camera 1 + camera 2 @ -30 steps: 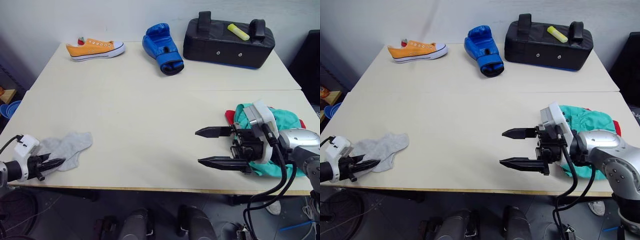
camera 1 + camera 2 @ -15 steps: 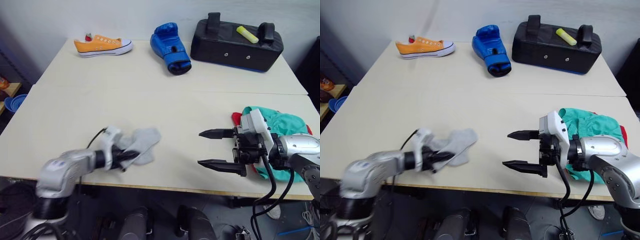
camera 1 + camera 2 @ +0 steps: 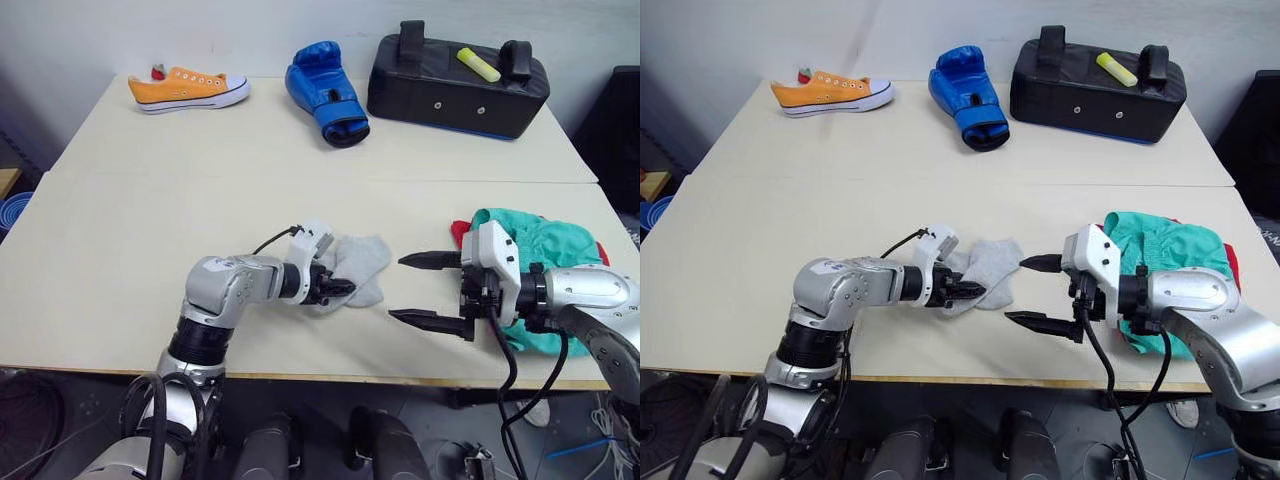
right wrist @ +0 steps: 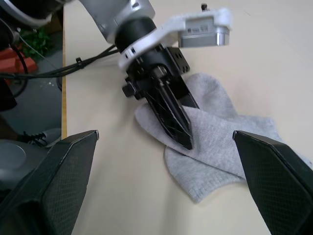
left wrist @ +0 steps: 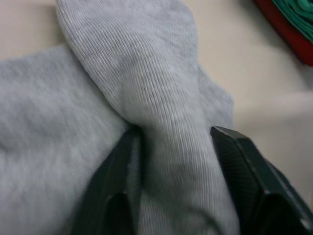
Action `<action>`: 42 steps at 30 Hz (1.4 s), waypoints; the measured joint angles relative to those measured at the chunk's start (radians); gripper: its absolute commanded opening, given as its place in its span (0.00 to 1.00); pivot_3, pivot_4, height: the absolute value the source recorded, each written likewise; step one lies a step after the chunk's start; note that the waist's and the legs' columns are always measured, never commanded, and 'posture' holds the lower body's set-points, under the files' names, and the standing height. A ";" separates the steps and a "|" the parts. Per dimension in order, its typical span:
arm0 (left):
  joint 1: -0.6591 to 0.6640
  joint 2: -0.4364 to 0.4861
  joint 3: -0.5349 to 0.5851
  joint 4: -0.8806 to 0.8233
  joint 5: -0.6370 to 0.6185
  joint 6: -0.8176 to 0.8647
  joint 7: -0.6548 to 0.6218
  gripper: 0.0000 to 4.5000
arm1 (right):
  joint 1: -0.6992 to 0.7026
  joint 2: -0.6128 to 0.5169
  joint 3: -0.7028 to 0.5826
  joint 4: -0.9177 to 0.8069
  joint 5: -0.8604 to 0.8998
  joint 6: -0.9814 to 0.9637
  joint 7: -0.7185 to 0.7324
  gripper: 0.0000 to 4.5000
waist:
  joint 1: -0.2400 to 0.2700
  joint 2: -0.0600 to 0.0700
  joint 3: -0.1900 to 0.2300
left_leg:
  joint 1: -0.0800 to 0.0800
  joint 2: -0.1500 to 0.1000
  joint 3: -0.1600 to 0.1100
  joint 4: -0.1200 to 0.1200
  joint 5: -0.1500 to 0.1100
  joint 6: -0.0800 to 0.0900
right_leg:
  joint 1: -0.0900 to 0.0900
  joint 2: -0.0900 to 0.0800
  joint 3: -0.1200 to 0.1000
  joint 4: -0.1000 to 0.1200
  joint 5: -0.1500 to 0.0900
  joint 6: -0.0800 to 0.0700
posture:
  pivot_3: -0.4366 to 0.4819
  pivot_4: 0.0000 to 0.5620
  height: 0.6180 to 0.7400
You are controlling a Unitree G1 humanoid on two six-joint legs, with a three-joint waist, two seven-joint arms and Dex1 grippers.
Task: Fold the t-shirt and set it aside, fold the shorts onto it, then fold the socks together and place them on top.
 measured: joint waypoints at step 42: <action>0.087 0.304 -0.292 0.151 0.402 -1.056 -0.627 0.01 | -0.433 0.220 0.388 0.908 -0.863 -0.982 -0.079 0.00 | -0.025 -0.001 0.003 | -0.001 0.001 0.003 0.001 0.008 0.002 | -0.004 0.000 0.000 0.013 -0.003 -0.004 | 0.48 0.27 1.00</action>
